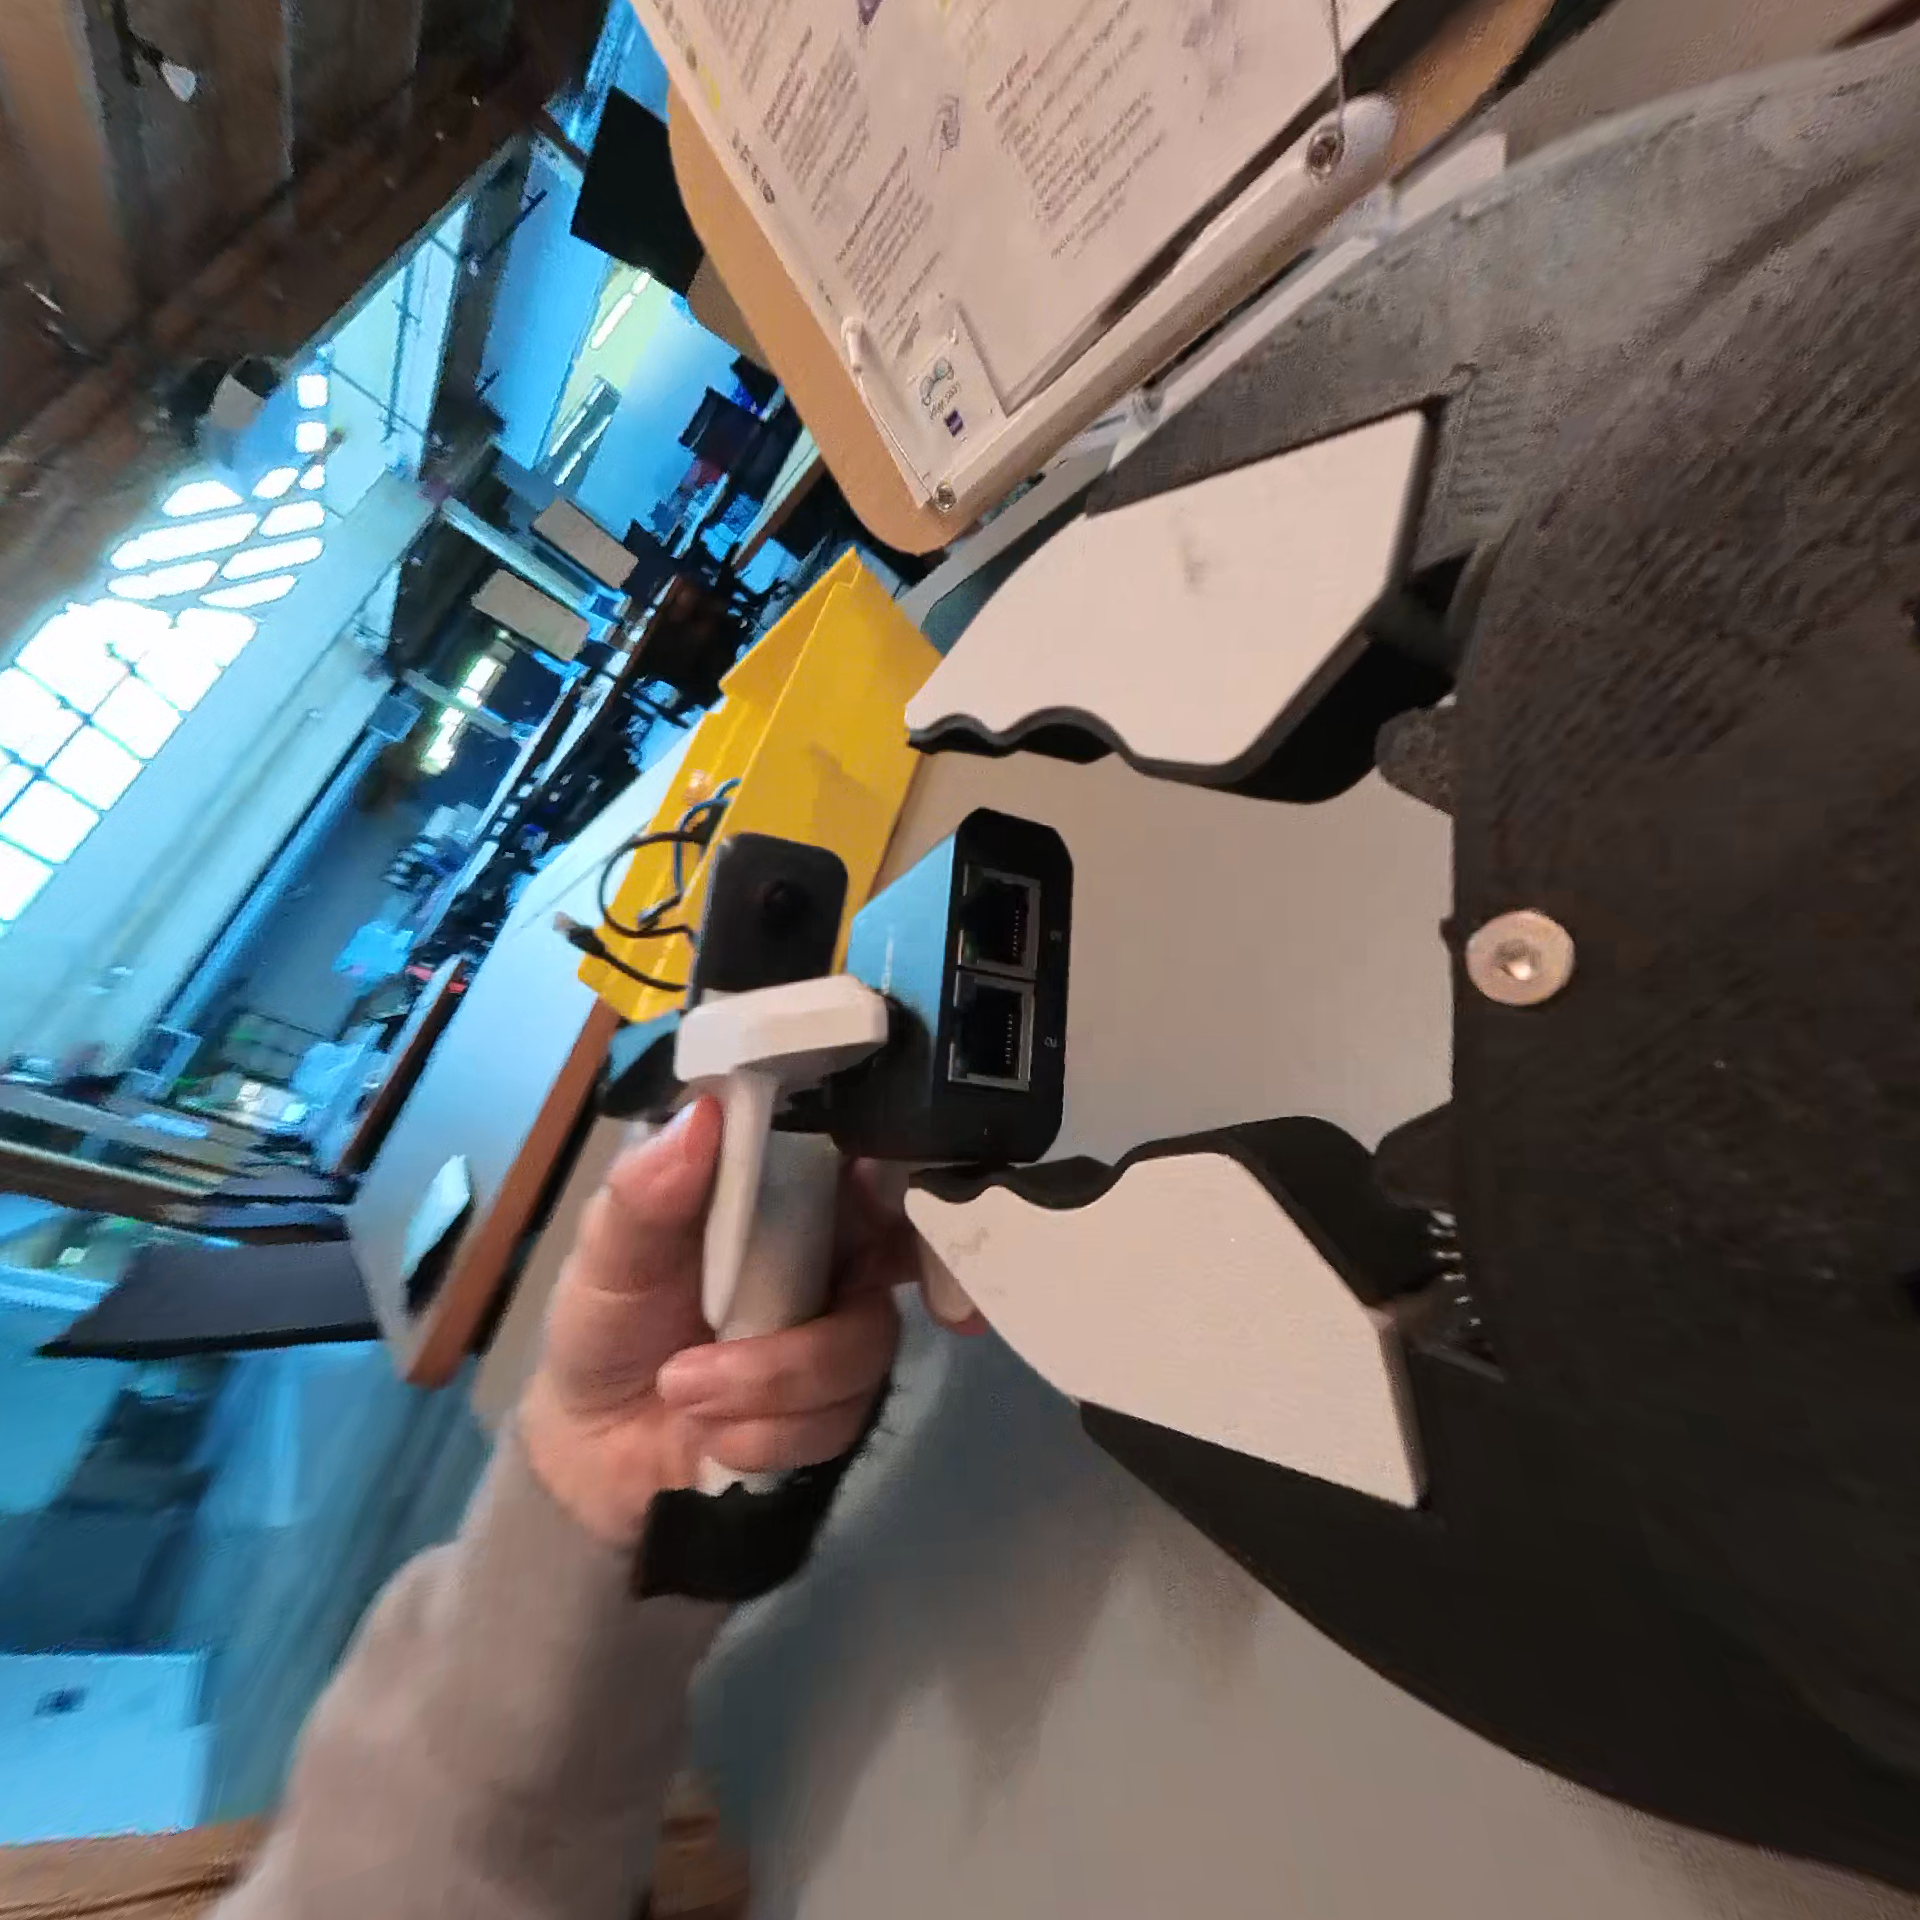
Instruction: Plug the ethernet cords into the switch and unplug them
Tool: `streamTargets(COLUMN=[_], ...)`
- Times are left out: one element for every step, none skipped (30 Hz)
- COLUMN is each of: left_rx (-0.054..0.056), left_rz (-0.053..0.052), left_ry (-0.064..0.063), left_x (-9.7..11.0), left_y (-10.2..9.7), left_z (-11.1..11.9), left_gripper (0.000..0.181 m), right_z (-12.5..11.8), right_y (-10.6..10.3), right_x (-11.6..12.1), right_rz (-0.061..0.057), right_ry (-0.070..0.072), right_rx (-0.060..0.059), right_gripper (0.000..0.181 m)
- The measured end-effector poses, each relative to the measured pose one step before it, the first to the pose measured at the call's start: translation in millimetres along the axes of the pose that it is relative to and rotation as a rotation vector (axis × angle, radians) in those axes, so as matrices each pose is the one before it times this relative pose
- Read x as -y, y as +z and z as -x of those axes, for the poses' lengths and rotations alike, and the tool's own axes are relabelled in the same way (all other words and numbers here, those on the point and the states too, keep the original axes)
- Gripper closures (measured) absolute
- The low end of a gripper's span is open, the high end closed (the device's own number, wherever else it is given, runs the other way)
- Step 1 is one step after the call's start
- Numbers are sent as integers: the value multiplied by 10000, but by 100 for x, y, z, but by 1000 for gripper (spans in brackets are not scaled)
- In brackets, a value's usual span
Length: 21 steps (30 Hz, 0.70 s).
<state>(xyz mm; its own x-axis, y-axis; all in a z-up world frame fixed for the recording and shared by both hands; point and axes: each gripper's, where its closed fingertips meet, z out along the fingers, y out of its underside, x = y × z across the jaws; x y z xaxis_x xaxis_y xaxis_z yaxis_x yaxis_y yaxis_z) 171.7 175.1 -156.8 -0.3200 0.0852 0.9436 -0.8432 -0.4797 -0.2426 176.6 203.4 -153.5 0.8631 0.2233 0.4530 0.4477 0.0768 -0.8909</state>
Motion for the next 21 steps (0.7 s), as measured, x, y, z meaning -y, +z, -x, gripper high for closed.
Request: streamTargets(left_rx=[229,215,177,144,130,142,129,105,164,248,234,147,79,38,-8,-20,9,-10,-54,-71,-155], left_rz=[191,119,105,127,102,-24,-39,-23,-91,-68,-51,-105,-39,-23,-12,4,-1,-15,-19,-33,-49], left_ry=[93,79,26,5,-14,-36,24,44,73,157,222,146,142,92,34,21,41,18,-27,-39,25], left_x=[-147,-68,-64,-123,-119,20,28,4,61,63,72,168,114,92,76,50,64,84,82,75,82], left_y=[-23,9,12,30,43,33,37,46,30,17,8,6,-23,-30,-25,-5,-1,4,3,-2,-4], left_z=[36,41,63,105,158,200,169,133,172,245,220,112,44,-12,-93,-119,-85,-94,-122,-162,-328], left_gripper=[158,158,158,158,158,158,158,158,158,158,158,158,158,158,158,158,158,158,158,158,158], right_z=[329,264,167,222,123,22,177,107,-38,5,-16,-141,-188,-40,-42,-31,-20,-47,-60,-108,-205], right_y=[172,179,137,54,6,-26,-36,-25,-38,-64,-51,-6,-9,-49,-51,-38,-31,-35,-49,-32,-34], right_x=[-197,-81,46,39,110,109,63,-96,-138,-204,-106,-31,151,164,215,242,121,30,74,31,-48], right_rz=[299,169,36,-4,-72,-127,-136,-33,-9,16,-29,-66,-184,-213,-204,-205,-99,-4,-10,13,58], right_ry=[-241,-106,-48,-83,-29,31,75,104,175,345,417,349,310,327,309,168,-20,-164,-174,-84,-32], right_rx=[128,114,48,97,34,-34,94,71,19,105,123,-9,-63,52,51,8,-43,-103,-138,-133,-157], right_gripper=[109,110,109,109,109,109,112,116,117,118,119,119,122,122,122,122,122,122,121,117,115])
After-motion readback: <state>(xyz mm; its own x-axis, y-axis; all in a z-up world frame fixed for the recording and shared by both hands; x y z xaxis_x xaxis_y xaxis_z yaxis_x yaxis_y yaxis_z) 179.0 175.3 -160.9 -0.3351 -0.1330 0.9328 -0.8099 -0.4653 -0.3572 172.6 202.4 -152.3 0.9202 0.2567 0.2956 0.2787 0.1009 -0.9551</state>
